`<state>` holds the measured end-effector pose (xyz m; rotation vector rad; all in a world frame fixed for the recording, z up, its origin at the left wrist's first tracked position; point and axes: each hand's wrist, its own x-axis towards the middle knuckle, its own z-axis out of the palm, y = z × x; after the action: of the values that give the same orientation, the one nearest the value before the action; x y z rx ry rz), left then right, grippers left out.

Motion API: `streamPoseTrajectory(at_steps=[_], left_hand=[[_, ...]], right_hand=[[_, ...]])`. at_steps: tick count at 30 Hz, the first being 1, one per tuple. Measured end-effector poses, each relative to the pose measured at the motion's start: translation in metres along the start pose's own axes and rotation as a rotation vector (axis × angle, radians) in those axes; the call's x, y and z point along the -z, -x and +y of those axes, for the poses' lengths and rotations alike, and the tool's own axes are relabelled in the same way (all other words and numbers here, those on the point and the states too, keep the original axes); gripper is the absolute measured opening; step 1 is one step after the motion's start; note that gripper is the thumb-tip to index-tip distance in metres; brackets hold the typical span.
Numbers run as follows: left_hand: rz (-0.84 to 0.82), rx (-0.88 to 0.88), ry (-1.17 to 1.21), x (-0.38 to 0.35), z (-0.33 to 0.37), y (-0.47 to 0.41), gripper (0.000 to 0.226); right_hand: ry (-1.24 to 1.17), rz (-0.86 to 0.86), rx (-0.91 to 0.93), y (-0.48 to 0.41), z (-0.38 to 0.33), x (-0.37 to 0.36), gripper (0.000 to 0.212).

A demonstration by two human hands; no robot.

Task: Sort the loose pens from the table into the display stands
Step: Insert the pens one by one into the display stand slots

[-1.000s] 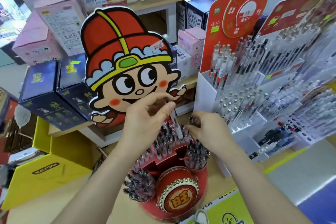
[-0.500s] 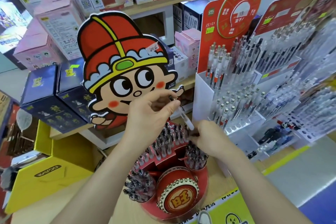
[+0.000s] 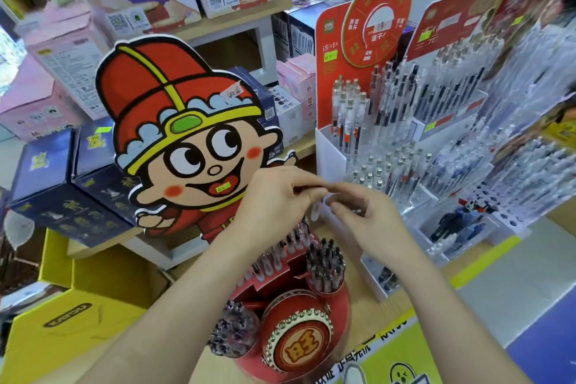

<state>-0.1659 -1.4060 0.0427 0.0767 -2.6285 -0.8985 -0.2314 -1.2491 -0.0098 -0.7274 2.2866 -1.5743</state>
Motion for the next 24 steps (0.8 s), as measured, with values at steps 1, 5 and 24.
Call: streamPoseTrajectory(at_steps=[1,5,24], left_hand=[[-0.016,0.040,-0.027,0.000,0.000,-0.002,0.012],[-0.079,0.104,-0.136,-0.006,-0.003,-0.006,0.006],[-0.403,0.101,-0.505,-0.026,-0.009,-0.010,0.009]], right_hand=[[-0.011,0.017,-0.034,0.001,0.005,0.003,0.040],[-0.023,0.019,-0.133,0.009,0.023,0.007,0.043],[-0.231,-0.169,-0.249,0.024,0.042,-0.002,0.016]])
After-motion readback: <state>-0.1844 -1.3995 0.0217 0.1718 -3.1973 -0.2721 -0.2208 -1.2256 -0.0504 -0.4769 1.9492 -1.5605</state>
